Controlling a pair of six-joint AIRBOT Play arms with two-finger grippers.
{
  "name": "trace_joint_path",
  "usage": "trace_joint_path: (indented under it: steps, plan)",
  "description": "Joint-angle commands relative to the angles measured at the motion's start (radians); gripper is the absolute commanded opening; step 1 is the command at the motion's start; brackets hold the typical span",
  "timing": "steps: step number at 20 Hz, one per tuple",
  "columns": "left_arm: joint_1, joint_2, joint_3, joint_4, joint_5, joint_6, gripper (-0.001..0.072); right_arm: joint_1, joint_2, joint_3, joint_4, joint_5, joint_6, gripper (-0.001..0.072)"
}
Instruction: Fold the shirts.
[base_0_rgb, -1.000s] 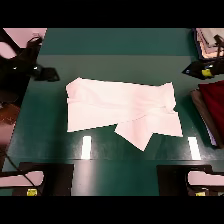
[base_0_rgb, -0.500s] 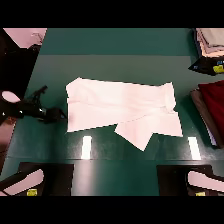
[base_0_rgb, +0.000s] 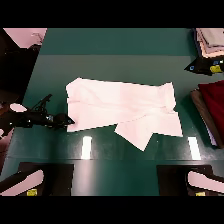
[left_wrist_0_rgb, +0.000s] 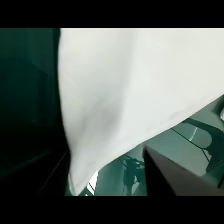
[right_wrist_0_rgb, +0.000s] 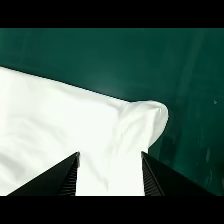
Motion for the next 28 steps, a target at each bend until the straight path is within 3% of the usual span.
trace_joint_path:
  steps: [1,3,4,8,13,18,27,28]
  plan:
    - [-0.095,-0.002,-0.006,0.002,0.069,-0.026,0.0479,-0.001,0.001,0.000,-0.011,0.039,0.001,0.0448]
    - [-0.111,-0.001,-0.005,-0.014,0.084,-0.043,0.0073,-0.003,0.001,0.000,-0.063,0.077,0.005,0.0447]
    - [-0.106,-0.001,0.002,-0.023,0.082,-0.051,0.0024,-0.003,0.001,0.000,-0.109,0.110,0.015,0.0447]
    - [-0.106,-0.001,0.104,-0.022,0.033,-0.052,0.0024,0.037,0.051,-0.163,-0.276,0.129,0.030,0.0396]
    - [-0.106,-0.001,0.190,-0.029,0.010,-0.051,0.0023,0.193,0.117,-0.469,-0.323,-0.068,0.065,0.0397]
    - [-0.106,-0.001,0.190,-0.029,0.015,-0.051,0.0024,0.400,0.116,-0.548,-0.642,-0.212,0.314,0.0397]
    - [-0.106,-0.001,0.190,-0.029,0.014,-0.047,0.0024,0.436,0.000,-0.545,-0.708,-0.232,0.522,0.0396]
    - [-0.106,-0.001,0.190,-0.029,0.014,-0.047,0.0024,0.436,0.000,-0.545,-0.709,-0.241,0.526,0.0364]
